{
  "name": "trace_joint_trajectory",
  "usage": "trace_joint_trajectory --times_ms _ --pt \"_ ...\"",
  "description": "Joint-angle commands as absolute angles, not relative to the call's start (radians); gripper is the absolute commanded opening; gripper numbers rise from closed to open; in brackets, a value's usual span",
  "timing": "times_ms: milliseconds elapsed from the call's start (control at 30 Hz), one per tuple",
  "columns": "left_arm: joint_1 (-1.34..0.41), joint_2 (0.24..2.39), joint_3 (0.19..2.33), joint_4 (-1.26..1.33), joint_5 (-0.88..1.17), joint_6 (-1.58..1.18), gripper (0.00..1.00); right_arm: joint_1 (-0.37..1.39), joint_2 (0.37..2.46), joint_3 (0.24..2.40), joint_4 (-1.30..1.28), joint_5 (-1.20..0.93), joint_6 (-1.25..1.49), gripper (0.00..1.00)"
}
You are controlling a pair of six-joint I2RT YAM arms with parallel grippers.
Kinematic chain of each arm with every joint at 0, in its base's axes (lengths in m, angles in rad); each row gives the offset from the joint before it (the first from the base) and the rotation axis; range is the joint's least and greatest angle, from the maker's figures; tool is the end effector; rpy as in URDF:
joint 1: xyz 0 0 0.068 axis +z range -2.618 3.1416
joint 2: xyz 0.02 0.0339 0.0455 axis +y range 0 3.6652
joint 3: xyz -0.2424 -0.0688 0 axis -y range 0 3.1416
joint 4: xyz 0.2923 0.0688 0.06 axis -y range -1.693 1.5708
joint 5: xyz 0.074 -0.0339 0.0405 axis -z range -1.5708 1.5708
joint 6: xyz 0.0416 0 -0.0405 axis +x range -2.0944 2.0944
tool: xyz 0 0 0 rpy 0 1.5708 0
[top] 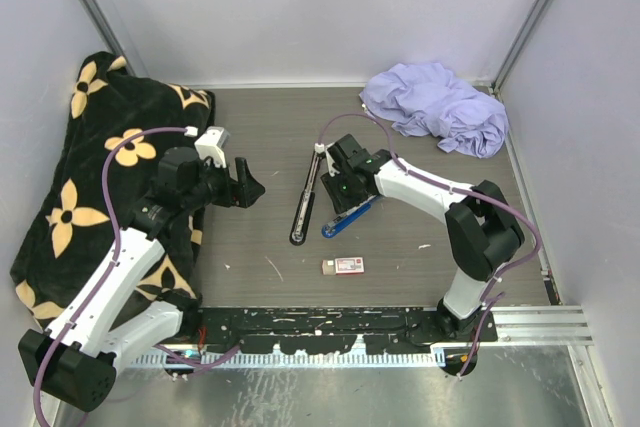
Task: Load the staples into the stapler
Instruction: Install the staple into the stapler.
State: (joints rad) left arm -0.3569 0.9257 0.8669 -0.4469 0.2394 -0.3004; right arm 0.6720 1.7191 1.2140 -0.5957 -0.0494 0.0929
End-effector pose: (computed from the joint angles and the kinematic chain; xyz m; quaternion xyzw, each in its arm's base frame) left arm 0.2492 -0.1035 0.2945 0.0848 0.8533 -0.2601 0.4439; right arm 0.3063 0.2463 0.1613 -0.2831 0.9301 0.1092 0.2070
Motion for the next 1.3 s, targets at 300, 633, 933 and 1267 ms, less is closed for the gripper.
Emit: trace_joint_trajectory --times_ms 300,633,933,1267 --pt "-0.351 0.919 0.881 -0.425 0.247 -0.291 0.77 0.674 1.737 1.207 -0.55 -0.04 0.098 0.41" --pt "-0.352 0.92 0.881 -0.426 0.245 -0.292 0.77 0.673 1.758 1.205 -0.546 -0.036 0.097 0.4" --pt "-0.352 0.921 0.881 -0.425 0.246 -0.291 0.77 0.674 1.765 1.197 -0.544 -0.029 0.095 0.37" --pt "-0.351 0.925 0.883 -0.425 0.248 -0.292 0.77 0.672 1.771 1.199 -0.545 -0.029 0.089 0.33"
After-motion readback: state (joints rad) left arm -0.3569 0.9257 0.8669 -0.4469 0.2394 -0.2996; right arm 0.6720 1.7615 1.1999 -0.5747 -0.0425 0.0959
